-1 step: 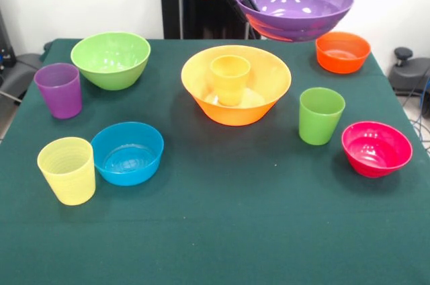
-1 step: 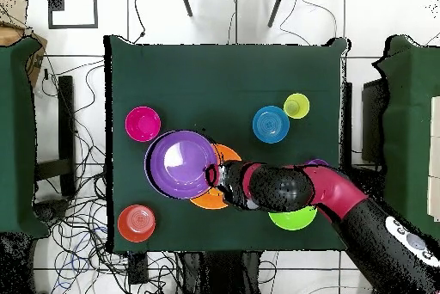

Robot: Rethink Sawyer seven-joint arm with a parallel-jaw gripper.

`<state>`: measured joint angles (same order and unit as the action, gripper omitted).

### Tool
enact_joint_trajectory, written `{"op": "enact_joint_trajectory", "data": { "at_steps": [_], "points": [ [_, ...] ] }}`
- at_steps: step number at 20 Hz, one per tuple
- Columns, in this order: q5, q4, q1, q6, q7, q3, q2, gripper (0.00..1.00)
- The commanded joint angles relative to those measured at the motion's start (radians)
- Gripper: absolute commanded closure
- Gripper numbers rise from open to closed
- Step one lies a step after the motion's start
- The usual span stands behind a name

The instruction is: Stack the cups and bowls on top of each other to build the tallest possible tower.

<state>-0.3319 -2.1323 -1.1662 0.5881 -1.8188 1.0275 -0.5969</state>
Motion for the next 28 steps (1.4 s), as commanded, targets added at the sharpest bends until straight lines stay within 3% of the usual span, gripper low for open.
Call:
{"op": "enact_joint_trajectory", "data": {
  "at_steps": [1,17,28],
  "points": [
    [-0.097,-0.013,0.016,0.132,0.202,-0.009,0.062,1.0],
    [-0.175,-0.027,-0.055,0.161,0.238,0.022,0.117,1.0],
    [-0.181,-0.068,-0.105,0.195,0.226,0.075,0.1,1.0]
  ]
}}
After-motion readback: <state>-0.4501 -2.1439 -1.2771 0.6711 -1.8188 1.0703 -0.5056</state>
